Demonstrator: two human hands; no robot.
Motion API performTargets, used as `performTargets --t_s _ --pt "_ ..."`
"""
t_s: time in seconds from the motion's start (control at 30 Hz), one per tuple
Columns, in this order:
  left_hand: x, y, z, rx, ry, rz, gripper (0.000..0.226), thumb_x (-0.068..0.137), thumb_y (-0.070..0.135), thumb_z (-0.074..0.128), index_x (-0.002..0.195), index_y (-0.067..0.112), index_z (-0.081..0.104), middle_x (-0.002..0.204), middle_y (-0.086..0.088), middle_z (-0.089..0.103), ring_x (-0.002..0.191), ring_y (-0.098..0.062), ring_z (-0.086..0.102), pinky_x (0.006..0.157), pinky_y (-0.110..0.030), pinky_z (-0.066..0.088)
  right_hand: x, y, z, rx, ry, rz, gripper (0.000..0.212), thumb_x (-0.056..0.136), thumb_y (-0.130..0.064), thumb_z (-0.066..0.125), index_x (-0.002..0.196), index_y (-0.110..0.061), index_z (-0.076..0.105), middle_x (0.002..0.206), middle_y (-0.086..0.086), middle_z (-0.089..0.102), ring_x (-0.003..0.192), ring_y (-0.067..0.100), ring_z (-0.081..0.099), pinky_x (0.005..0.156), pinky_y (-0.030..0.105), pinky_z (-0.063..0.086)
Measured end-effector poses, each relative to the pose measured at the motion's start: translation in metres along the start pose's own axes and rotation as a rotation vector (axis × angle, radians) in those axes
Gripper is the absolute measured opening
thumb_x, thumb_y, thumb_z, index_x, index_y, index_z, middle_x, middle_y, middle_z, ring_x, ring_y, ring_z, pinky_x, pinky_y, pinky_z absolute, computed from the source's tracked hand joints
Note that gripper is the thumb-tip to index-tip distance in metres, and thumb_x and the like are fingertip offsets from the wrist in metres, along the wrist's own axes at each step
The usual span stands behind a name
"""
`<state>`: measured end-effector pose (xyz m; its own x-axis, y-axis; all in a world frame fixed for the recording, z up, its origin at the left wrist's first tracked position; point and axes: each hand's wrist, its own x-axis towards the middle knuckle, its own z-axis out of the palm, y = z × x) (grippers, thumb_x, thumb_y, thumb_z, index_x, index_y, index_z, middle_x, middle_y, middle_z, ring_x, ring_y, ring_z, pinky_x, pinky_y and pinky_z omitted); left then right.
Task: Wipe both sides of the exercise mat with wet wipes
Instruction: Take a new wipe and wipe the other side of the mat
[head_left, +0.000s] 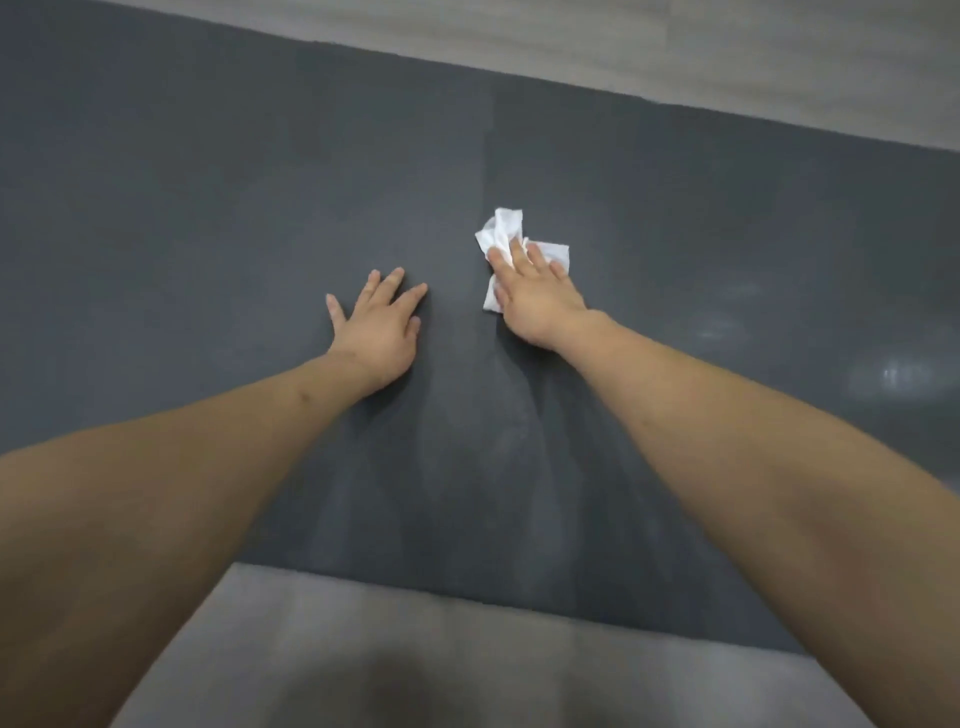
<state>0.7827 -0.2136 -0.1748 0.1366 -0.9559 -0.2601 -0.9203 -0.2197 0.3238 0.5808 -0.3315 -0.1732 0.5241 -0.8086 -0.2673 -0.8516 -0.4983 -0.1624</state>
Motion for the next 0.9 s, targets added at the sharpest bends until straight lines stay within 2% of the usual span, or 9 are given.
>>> performTargets --t_s 0.2,0.3,0.37,0.47,0.57,0.63,0.73,0.8,0.9 --pt "-0.044 -0.008 0.011 -0.084 0.089 -0.01 0.045 0.107 0.022 0.038 0.151 0.024 0.045 0.166 0.001 0.027 0.156 -0.023 0.013 0.122 -0.064 0.006 -0.145 -0.064 0.06 0.073 0.008 -0.182 0.057 0.11 -0.031 0.025 0.165 -0.022 0.014 0.173 0.008 0.008 0.16 0.029 0.003 0.127 0.052 0.006" --pt "-0.045 0.0 0.014 -0.035 0.146 -0.039 0.042 0.106 0.023 0.039 0.147 0.022 0.049 0.162 0.0 0.034 0.154 -0.025 0.02 0.122 -0.063 0.012 -0.171 -0.045 0.059 0.086 -0.014 -0.232 0.056 0.111 -0.037 0.025 0.165 -0.029 0.011 0.174 -0.001 0.003 0.16 0.019 0.0 0.129 0.043 0.001" --pt "-0.045 0.008 0.019 0.02 0.201 -0.029 0.04 0.105 0.025 0.041 0.144 0.022 0.052 0.159 -0.001 0.038 0.151 -0.027 0.026 0.121 -0.062 0.016 -0.164 0.002 0.048 0.057 0.038 -0.109 0.057 0.111 -0.038 0.024 0.165 -0.032 0.008 0.174 -0.003 0.0 0.16 0.017 -0.002 0.128 0.04 0.0" --pt "-0.056 0.025 0.03 0.07 0.219 0.015 0.04 0.104 0.026 0.044 0.142 0.022 0.054 0.158 -0.002 0.04 0.149 -0.028 0.028 0.121 -0.06 0.019 -0.177 0.117 0.032 0.099 0.113 0.286 0.056 0.111 -0.034 0.024 0.165 -0.029 0.01 0.174 0.006 0.002 0.16 0.023 0.002 0.128 0.043 0.005" --pt "-0.066 0.042 0.042 0.068 0.165 -0.01 0.047 0.106 0.03 0.039 0.152 0.021 0.041 0.166 -0.002 0.026 0.154 -0.027 0.016 0.124 -0.056 0.013 -0.222 0.215 0.029 0.127 0.175 0.596 0.054 0.109 -0.034 0.021 0.162 -0.028 0.013 0.172 0.012 0.007 0.159 0.027 0.006 0.126 0.05 0.014" --pt "-0.067 0.046 0.046 0.076 0.139 -0.034 0.051 0.107 0.031 0.033 0.157 0.02 0.032 0.169 0.0 0.017 0.156 -0.025 0.008 0.124 -0.056 0.008 -0.23 0.228 0.03 0.157 0.18 0.687 0.051 0.109 -0.033 0.02 0.159 -0.027 0.014 0.172 0.013 0.009 0.159 0.028 0.006 0.125 0.053 0.015" --pt "-0.064 0.042 0.046 0.081 0.12 -0.033 0.052 0.108 0.032 0.032 0.159 0.021 0.028 0.17 0.003 0.014 0.157 -0.024 0.006 0.124 -0.055 0.008 -0.202 0.19 0.029 0.198 0.183 0.812 0.056 0.109 -0.031 0.023 0.164 -0.022 0.012 0.173 0.011 0.004 0.159 0.032 0.003 0.125 0.055 0.011" --pt "-0.061 0.037 0.043 0.07 0.12 -0.015 0.05 0.107 0.03 0.037 0.156 0.023 0.035 0.168 0.003 0.021 0.156 -0.024 0.014 0.123 -0.054 0.014 -0.179 0.137 0.028 0.153 0.168 0.676 0.061 0.107 -0.03 0.031 0.165 -0.02 0.014 0.172 0.014 0.007 0.158 0.036 0.008 0.124 0.054 0.013" --pt "-0.058 0.03 0.03 -0.036 0.153 -0.024 0.042 0.105 0.022 0.042 0.146 0.021 0.052 0.16 0.0 0.041 0.148 -0.027 0.035 0.119 -0.051 0.029 -0.155 0.018 0.038 0.044 0.168 0.227 0.075 0.092 -0.027 0.055 0.16 -0.016 0.026 0.164 0.019 0.025 0.151 0.04 0.025 0.122 0.05 0.023"
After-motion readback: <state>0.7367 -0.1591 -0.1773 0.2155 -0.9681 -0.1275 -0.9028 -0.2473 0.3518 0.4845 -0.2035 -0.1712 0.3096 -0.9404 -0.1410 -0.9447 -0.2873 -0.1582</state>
